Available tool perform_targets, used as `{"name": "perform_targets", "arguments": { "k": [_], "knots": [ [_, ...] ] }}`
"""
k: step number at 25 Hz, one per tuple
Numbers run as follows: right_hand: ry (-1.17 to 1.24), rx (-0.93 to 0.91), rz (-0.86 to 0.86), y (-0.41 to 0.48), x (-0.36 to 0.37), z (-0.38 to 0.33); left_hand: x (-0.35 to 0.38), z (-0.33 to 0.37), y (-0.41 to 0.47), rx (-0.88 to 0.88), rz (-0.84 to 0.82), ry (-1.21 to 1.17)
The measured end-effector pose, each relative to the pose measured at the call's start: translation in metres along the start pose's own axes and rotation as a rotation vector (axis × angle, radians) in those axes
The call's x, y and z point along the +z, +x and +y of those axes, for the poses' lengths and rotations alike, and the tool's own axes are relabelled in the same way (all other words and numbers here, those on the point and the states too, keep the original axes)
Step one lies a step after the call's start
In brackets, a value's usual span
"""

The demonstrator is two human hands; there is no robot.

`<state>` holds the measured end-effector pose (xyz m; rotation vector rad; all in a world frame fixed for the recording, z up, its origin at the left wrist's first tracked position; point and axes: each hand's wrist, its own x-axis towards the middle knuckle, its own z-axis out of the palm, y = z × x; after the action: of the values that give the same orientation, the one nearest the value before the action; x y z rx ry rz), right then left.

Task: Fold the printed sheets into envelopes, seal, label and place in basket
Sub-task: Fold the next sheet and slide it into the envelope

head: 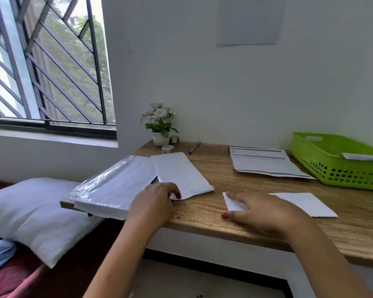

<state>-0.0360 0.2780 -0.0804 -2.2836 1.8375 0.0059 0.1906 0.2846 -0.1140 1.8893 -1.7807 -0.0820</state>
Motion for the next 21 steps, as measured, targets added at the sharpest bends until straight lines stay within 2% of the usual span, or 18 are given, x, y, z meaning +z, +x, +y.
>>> {"name": "perform_targets", "arguments": {
  "k": [3, 5, 7, 11, 14, 19, 21],
  "knots": [
    [-0.024, -0.018, 0.278, 0.002, 0.016, -0.020, 0.007, -0.001, 0.002, 0.007, 0.040, -0.012],
    [0.107, -0.019, 0.327, 0.007, 0.012, -0.020, 0.008, 0.000, 0.005, 0.038, 0.082, 0.015],
    [0.144, 0.031, 0.265, 0.010, -0.001, -0.004, 0.007, 0.004, 0.009, 0.084, 0.072, 0.009],
    [0.026, 0.125, 0.052, 0.009, -0.015, 0.030, 0.014, 0.016, 0.010, 0.133, 0.044, -0.035],
    [0.151, 0.171, 0.050, 0.011, -0.017, 0.040, 0.019, 0.021, 0.015, 0.122, 0.097, -0.059],
    [0.210, 0.174, 0.042, 0.017, -0.018, 0.050, 0.018, 0.021, 0.024, 0.145, 0.016, 0.004],
    [0.263, 0.158, 0.103, 0.019, -0.017, 0.053, 0.019, 0.019, 0.026, 0.130, -0.008, -0.003]
  ]
}}
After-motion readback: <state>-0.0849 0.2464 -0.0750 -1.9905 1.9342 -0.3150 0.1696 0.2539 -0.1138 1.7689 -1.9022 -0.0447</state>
